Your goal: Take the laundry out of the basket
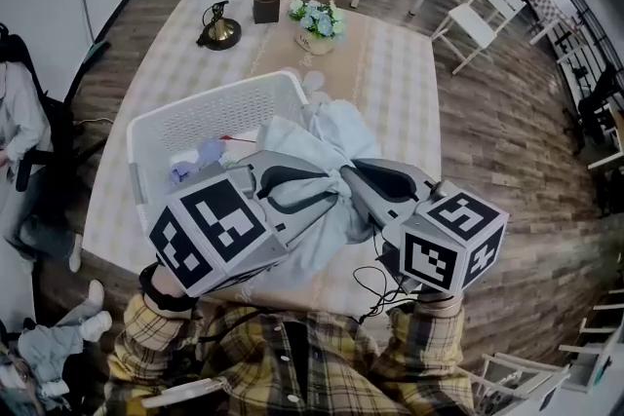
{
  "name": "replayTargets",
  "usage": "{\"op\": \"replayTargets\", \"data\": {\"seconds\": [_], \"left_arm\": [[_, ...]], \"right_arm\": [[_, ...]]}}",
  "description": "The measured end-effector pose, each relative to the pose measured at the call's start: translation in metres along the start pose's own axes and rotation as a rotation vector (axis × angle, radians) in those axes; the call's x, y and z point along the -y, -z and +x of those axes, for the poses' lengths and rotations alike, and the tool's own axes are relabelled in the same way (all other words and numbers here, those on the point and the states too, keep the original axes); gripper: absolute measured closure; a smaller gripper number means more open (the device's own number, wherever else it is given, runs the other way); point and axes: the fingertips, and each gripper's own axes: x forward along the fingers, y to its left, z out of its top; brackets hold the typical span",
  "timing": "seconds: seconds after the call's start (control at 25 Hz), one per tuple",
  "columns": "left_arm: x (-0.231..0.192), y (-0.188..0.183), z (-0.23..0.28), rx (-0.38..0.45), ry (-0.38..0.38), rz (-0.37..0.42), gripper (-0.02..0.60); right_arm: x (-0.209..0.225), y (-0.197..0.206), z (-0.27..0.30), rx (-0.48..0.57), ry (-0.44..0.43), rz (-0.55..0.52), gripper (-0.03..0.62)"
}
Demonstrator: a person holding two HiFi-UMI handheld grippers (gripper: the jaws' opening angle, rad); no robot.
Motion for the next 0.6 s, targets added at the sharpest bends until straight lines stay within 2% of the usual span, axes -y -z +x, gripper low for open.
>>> {"op": "replayTargets", "data": {"seconds": [0.24,0.6], "left_arm": [[0.045,-0.023,0.056,0.002,0.027,0.042,0.486],[0.094,-0.036,0.128,-0.013,0.064,0.074,0.488]], "right_arm": [[0.036,0.025,-0.061,0.031,0.032,0.017,0.545],[0.082,0.069,-0.122,0.046,0.079,0.044,0.545]]}}
